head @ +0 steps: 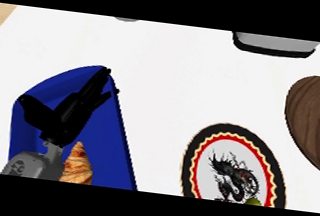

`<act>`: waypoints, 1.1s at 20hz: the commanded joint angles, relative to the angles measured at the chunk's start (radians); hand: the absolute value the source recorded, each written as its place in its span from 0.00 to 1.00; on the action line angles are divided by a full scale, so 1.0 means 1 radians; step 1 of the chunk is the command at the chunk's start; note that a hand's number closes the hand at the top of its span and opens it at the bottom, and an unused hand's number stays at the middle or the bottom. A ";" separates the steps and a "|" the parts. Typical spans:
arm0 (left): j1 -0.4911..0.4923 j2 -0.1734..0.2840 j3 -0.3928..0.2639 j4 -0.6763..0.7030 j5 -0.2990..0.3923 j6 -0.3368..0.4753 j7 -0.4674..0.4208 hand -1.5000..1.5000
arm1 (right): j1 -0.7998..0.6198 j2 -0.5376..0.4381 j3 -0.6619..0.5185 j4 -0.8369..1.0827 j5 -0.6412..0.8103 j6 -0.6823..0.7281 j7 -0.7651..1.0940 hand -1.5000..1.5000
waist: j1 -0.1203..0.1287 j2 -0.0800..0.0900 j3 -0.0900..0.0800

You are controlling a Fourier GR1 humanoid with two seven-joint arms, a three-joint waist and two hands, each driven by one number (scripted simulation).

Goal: Pick the cupcake from the plate and place it in the bowl

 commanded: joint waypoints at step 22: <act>0.049 -0.060 -0.048 -0.016 -0.062 -0.009 -0.026 0.50 | -0.374 -0.041 -0.180 1.311 0.027 -0.420 -0.627 0.00 | 0.024 0.006 0.002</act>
